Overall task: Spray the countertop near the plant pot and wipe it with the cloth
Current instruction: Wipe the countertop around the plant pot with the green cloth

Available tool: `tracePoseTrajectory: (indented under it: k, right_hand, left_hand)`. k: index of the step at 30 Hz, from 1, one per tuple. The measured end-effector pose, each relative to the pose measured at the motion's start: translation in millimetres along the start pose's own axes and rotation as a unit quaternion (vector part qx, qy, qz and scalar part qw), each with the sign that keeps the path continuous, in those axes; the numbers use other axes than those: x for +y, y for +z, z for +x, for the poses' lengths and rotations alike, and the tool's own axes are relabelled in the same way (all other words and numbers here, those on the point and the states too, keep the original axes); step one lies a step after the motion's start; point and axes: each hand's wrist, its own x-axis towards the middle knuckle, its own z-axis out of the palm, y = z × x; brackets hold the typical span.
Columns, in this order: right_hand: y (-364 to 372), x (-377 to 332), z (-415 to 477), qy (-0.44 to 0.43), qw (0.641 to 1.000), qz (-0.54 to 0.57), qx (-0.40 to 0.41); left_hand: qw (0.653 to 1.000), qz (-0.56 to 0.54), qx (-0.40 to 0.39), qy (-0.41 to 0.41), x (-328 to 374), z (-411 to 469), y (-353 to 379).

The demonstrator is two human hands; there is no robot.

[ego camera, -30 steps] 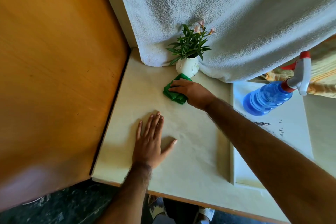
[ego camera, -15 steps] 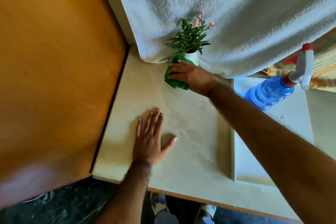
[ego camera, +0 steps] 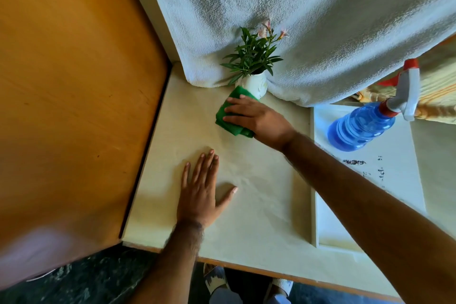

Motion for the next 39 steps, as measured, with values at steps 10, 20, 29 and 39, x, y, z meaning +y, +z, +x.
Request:
tracePoseTrajectory:
  k: [10,20,29,39]
  right_hand:
    - [-27,37,-5,-0.025,0.995,-0.087,-0.043]
    - [-3,19,-29,0.102,0.991,0.075,-0.044]
    - [-29,19,21,-0.057,0.998,-0.038,0.01]
    - [1,28,-1,0.053,0.991,0.051,-0.109]
  left_hand:
    - [1.0,0.005,-0.012,-0.003,1,0,-3]
    - [1.0,0.006,-0.007,0.004,1,0,-2]
    - [1.0,0.003,-0.006,-0.001,2,-2,-3]
    - [1.0,-0.003,0.012,0.004,0,-1,0]
